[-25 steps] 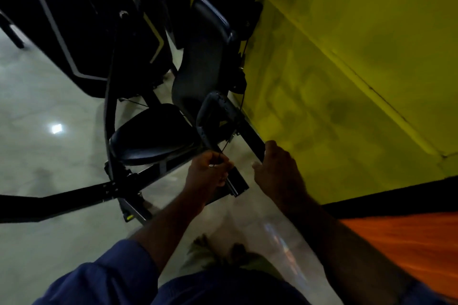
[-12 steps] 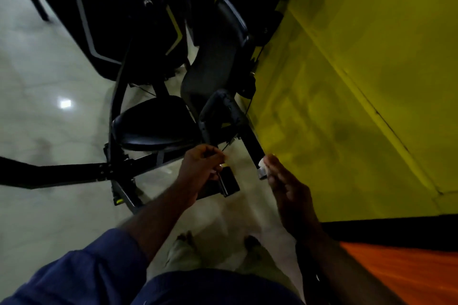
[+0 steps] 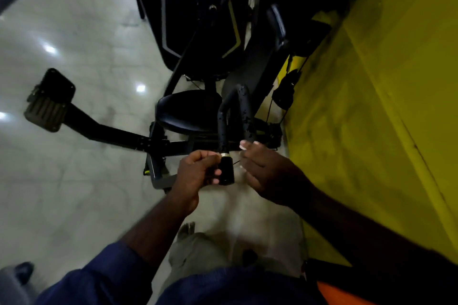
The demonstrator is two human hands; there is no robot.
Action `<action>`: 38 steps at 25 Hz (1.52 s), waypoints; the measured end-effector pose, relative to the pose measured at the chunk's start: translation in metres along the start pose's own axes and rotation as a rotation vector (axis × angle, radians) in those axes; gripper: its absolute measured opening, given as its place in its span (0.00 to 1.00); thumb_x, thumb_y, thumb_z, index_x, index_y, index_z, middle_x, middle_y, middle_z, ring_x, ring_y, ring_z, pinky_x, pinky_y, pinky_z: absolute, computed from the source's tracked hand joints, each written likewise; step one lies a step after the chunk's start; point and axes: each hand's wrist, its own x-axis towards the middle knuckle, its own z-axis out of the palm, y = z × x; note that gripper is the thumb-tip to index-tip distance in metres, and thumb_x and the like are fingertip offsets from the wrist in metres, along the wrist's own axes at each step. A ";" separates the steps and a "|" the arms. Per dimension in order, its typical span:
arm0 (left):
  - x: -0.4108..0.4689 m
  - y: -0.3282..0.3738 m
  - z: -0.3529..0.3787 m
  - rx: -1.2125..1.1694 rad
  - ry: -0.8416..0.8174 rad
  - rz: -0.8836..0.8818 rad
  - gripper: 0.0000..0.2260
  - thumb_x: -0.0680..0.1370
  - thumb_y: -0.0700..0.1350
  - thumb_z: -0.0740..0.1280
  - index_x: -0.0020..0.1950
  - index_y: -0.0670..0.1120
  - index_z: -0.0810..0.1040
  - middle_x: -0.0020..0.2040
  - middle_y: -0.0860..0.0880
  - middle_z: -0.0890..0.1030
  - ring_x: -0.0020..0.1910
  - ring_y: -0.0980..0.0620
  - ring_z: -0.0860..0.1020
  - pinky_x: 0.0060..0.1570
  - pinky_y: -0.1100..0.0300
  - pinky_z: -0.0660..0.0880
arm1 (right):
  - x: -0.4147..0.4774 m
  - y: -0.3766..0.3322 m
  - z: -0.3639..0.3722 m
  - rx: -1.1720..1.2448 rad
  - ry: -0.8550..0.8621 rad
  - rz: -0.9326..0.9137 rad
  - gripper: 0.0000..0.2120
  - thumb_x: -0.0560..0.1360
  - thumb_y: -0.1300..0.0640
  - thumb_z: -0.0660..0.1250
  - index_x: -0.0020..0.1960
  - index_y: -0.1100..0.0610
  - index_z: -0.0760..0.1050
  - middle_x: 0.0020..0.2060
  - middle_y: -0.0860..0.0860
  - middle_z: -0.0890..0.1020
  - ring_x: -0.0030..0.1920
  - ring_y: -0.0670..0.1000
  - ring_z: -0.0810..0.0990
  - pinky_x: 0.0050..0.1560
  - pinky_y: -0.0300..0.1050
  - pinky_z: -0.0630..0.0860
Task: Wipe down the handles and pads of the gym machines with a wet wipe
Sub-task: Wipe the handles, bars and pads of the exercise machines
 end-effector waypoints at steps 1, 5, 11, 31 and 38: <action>-0.007 -0.004 0.000 -0.026 0.010 0.009 0.05 0.80 0.42 0.70 0.53 0.41 0.82 0.47 0.41 0.84 0.42 0.46 0.81 0.38 0.55 0.79 | -0.009 -0.012 0.003 0.109 0.128 0.189 0.14 0.84 0.61 0.63 0.65 0.66 0.79 0.66 0.61 0.81 0.73 0.56 0.74 0.71 0.55 0.73; -0.027 -0.019 0.012 -0.095 0.054 0.028 0.03 0.80 0.40 0.70 0.52 0.42 0.81 0.47 0.43 0.84 0.43 0.47 0.81 0.39 0.55 0.78 | -0.008 -0.068 0.001 0.924 0.512 1.200 0.18 0.84 0.53 0.63 0.72 0.56 0.76 0.56 0.51 0.87 0.52 0.39 0.84 0.51 0.35 0.81; -0.032 -0.020 0.017 -0.064 0.139 0.106 0.02 0.79 0.37 0.70 0.52 0.41 0.81 0.42 0.44 0.84 0.42 0.47 0.82 0.38 0.54 0.79 | 0.022 -0.046 -0.037 2.515 0.681 1.790 0.19 0.87 0.58 0.53 0.65 0.75 0.69 0.59 0.76 0.78 0.60 0.69 0.81 0.65 0.52 0.79; -0.023 -0.002 0.042 0.453 0.005 0.390 0.11 0.67 0.53 0.82 0.46 0.51 0.90 0.40 0.55 0.87 0.38 0.60 0.85 0.41 0.58 0.83 | 0.030 0.054 -0.036 0.431 -0.202 0.049 0.08 0.81 0.60 0.67 0.53 0.60 0.84 0.50 0.46 0.77 0.50 0.47 0.77 0.53 0.50 0.79; -0.020 0.001 0.058 0.263 0.143 0.214 0.08 0.69 0.45 0.83 0.46 0.49 0.89 0.41 0.50 0.88 0.43 0.50 0.87 0.49 0.46 0.85 | 0.148 0.177 0.002 0.242 -0.215 -0.101 0.13 0.73 0.66 0.67 0.55 0.58 0.83 0.51 0.59 0.82 0.54 0.62 0.79 0.58 0.52 0.74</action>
